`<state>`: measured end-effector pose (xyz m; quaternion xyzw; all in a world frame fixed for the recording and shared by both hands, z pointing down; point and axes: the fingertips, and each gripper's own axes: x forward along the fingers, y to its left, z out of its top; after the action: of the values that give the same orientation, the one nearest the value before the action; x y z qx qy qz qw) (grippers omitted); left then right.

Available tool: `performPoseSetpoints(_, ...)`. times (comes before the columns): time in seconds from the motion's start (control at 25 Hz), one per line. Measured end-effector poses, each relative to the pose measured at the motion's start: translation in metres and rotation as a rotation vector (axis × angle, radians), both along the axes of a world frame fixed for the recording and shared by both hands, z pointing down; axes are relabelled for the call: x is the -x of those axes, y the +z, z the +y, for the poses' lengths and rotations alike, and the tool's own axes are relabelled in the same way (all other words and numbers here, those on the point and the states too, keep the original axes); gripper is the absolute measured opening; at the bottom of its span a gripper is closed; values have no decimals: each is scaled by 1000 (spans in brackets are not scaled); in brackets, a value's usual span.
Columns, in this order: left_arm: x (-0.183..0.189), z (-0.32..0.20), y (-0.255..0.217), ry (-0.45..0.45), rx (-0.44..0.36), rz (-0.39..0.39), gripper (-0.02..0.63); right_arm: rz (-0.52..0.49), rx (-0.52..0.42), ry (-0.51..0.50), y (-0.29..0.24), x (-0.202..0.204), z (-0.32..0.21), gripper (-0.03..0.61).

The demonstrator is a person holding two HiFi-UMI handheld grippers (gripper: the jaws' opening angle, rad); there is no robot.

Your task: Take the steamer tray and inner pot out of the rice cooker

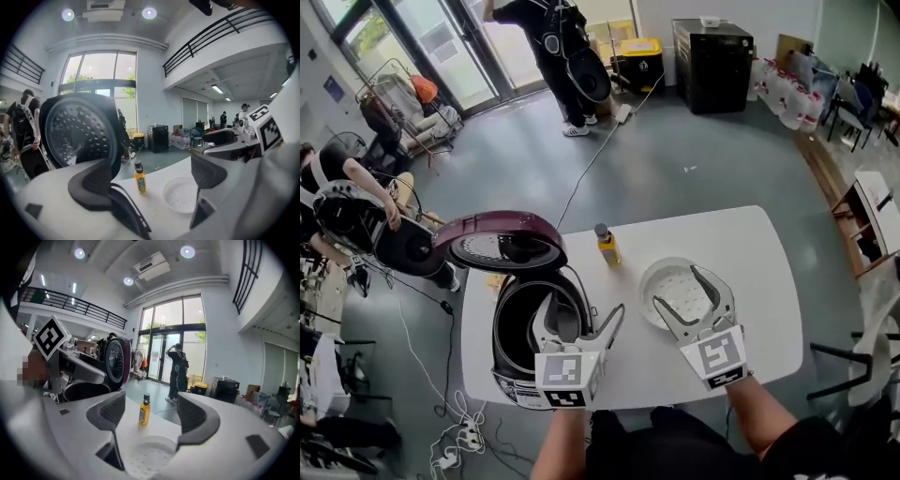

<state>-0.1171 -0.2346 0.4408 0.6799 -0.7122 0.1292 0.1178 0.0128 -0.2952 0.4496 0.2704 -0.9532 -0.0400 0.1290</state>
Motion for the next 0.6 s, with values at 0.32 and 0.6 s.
performPoseSetpoints(0.32,89,94,-5,-85,76,-9,554,-211,327,-126,-14,69,61,425)
performPoseSetpoints(0.6,173,151,16,-98,138,265,545,-357,824,-194,15,119,99,423)
